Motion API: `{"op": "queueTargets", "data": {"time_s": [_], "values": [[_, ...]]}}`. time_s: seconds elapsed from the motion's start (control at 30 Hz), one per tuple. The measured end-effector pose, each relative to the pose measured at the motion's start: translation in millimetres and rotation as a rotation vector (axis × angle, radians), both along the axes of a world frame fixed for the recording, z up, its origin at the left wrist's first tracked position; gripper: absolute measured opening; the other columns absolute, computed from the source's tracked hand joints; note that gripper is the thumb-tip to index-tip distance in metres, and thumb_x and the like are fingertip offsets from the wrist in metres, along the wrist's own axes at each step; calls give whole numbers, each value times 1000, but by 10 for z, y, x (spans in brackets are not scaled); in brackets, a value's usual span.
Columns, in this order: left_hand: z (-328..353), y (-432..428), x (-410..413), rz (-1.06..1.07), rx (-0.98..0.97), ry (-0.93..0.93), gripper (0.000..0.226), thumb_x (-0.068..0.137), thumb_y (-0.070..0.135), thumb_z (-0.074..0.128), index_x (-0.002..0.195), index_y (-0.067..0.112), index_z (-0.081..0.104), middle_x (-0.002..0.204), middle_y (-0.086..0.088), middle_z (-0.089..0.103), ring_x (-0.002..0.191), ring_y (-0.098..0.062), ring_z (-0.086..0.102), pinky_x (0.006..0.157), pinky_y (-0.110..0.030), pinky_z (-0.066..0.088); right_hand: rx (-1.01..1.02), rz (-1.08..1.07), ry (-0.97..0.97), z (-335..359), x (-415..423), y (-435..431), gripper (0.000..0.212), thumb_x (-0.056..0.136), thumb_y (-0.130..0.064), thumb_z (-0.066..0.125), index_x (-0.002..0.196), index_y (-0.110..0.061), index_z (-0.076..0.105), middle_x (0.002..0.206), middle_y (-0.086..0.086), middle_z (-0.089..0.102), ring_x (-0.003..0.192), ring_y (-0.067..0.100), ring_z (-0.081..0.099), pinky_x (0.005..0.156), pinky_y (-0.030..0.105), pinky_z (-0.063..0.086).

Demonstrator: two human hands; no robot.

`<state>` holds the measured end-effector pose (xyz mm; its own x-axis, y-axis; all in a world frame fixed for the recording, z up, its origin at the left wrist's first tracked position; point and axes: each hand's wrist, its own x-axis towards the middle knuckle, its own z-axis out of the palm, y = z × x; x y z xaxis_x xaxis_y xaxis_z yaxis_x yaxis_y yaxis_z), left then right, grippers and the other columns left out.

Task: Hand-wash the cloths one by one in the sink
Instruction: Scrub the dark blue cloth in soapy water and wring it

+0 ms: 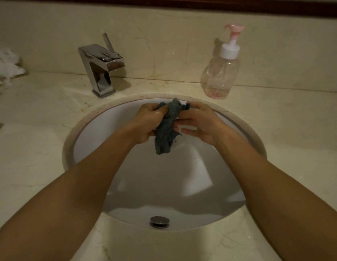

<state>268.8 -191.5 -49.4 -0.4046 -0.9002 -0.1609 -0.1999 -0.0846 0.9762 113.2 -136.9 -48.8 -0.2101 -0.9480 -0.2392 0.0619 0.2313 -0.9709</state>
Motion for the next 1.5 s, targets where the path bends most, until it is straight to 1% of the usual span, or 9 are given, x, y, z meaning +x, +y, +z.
{"op": "queueTargets", "data": {"time_s": [0.13,0.27,0.4,0.7,0.93,1.03,1.17,1.3,1.5], "values": [[-4,7,-24,22,-12,46,18,103,35,53,107,26,67,103,-1,74,90,-20,71,71,-37,59,178,-44,123,-26,81,1,57,95,-54,66,128,-10,53,108,4,64,97,20,68,73,32,52],[-17,-49,-16,117,-129,-17,12,101,33,58,96,27,67,95,1,72,88,-17,69,66,-27,54,32,52,65,-15,138,-15,32,106,-38,49,124,-18,65,111,0,72,106,18,67,83,35,49],[-68,-79,-44,118,-218,-80,11,100,31,60,91,26,65,90,4,70,86,-12,68,66,-21,54,-17,87,79,-7,182,-3,30,101,-37,63,123,-18,67,102,0,76,92,15,71,76,30,50],[-8,-209,37,314,-178,-54,26,104,44,48,85,31,58,99,1,64,100,-22,64,89,-47,58,-62,-145,-318,104,-41,25,20,95,-21,73,109,-9,68,92,5,77,82,21,76,69,34,62],[-108,-378,396,357,-397,-404,38,106,42,42,108,7,56,107,-15,59,101,-27,60,86,-36,49,-49,-373,56,34,-318,19,14,100,-13,62,86,-15,64,66,0,66,62,12,63,46,21,41],[-61,-390,436,357,-426,-509,44,106,43,40,115,4,60,110,-17,62,105,-31,60,97,-42,47,59,-221,20,57,-313,32,4,99,-21,64,94,-22,63,79,-4,69,76,12,71,59,25,39],[58,-265,295,150,-265,-100,22,104,38,50,100,23,65,96,-4,69,93,-21,66,89,-41,57,236,83,252,-9,-148,44,11,96,-17,69,107,-18,68,120,5,71,106,23,69,82,34,49],[240,-220,169,-16,-45,236,14,102,23,57,109,20,68,106,-8,70,95,-22,70,80,-35,60,382,247,371,-23,-95,40,49,97,-27,71,141,-21,52,133,10,64,116,29,64,103,44,50],[197,-281,261,-37,-37,298,23,102,21,55,119,12,67,116,-11,71,106,-23,70,83,-31,58,185,316,-77,-15,-161,13,64,85,-42,72,144,-30,51,135,7,64,121,30,63,95,58,53]]}}
